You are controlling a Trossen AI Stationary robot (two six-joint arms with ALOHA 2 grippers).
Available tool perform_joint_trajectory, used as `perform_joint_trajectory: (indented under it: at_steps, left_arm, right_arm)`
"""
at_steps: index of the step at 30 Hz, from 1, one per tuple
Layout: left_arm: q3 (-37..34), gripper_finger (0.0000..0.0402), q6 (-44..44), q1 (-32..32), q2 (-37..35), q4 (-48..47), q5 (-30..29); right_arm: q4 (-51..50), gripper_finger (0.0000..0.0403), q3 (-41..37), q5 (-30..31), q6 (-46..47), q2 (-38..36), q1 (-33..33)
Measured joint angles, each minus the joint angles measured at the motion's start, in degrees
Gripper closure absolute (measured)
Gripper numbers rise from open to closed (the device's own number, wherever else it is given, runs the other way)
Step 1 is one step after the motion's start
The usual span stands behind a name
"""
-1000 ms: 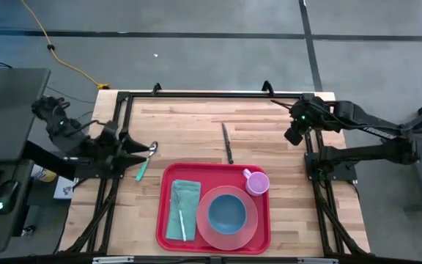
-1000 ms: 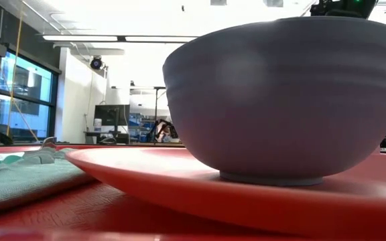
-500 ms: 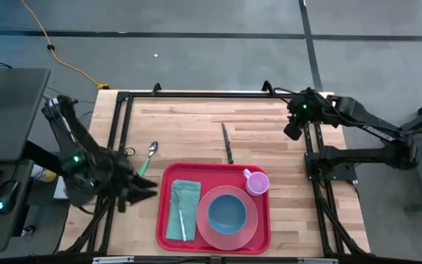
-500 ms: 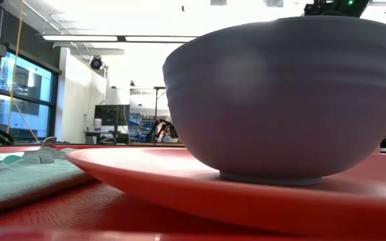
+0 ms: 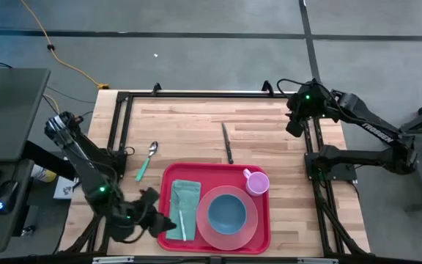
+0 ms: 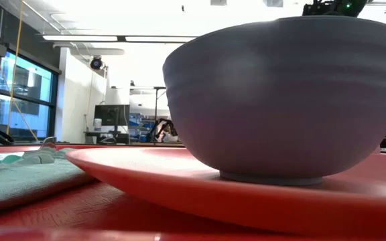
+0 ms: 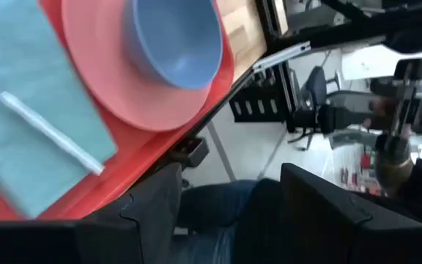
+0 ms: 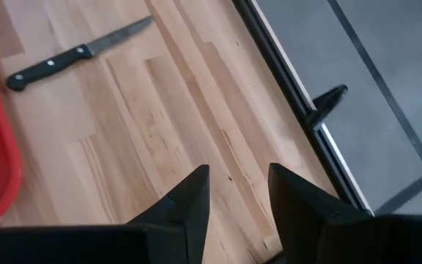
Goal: Set up tray
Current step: Put the blue patterned fork on the blue napkin
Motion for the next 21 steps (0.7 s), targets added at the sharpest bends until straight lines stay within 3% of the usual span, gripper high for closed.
perform_joint_trajectory:
  at_steps: [5, 10, 17, 21]
  left_arm:
    - [6.6, 0.0138, 0.0, 4.7, 4.5, -6.3, 10.4]
    - [12.0, 0.0138, -0.3, 10.4, 7.8, -15.2, 16.5]
    - [13.8, 0.0138, -1.1, 16.6, 11.3, -25.7, 31.8]
    - [13.8, 0.0138, -2.3, 18.2, 13.4, -28.2, 36.1]
  right_arm:
    - [0.4, 0.0284, 0.0, -2.6, -1.9, 0.0, -1.0]
    - [0.4, 0.0284, 0.0, -5.0, -2.4, 0.0, -1.2]
    - [0.4, 0.0284, 0.0, -6.5, -3.2, 0.0, -1.2]
    - [0.4, 0.0284, 0.0, -6.6, -3.2, 0.0, -1.2]
